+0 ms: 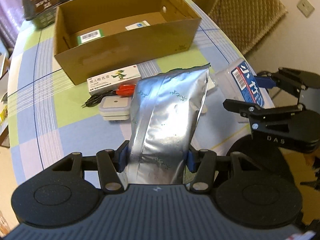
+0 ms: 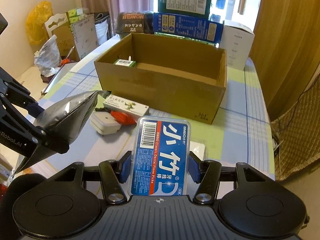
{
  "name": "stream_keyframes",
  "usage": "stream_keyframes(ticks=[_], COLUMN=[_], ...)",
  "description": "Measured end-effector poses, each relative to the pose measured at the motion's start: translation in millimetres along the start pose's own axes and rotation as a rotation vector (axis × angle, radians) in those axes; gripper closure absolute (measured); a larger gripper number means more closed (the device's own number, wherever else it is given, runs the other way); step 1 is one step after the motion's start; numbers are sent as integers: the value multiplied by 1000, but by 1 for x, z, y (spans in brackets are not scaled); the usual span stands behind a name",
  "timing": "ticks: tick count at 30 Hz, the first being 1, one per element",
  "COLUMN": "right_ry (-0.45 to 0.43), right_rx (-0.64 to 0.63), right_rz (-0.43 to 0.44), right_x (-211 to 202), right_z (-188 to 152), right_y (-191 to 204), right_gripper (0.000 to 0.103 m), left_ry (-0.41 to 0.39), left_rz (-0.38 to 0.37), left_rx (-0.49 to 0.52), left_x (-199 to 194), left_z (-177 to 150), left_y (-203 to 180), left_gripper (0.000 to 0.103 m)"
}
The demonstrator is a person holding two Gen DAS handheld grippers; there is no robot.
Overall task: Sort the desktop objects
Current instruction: 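Carry the foil bag and floss pack over the cardboard box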
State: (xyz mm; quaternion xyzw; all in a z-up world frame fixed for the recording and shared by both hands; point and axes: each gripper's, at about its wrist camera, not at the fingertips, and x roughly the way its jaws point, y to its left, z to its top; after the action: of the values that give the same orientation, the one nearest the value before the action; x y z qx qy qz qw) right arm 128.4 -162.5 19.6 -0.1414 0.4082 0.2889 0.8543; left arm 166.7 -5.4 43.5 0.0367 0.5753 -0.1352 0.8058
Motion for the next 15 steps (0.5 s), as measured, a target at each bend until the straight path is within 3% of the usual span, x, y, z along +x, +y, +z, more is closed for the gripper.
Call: stream_keyframes(ticks=[15], right_ry=[-32], right_rx=[-3], right_rz=[-28], right_x=[1], right_z=[21], right_y=[3], right_gripper=[49], left_ry=[-55], left_rz=[7], left_rx=[-106], left_x=[-14], left_z=[15], left_y=[16], left_gripper=[53])
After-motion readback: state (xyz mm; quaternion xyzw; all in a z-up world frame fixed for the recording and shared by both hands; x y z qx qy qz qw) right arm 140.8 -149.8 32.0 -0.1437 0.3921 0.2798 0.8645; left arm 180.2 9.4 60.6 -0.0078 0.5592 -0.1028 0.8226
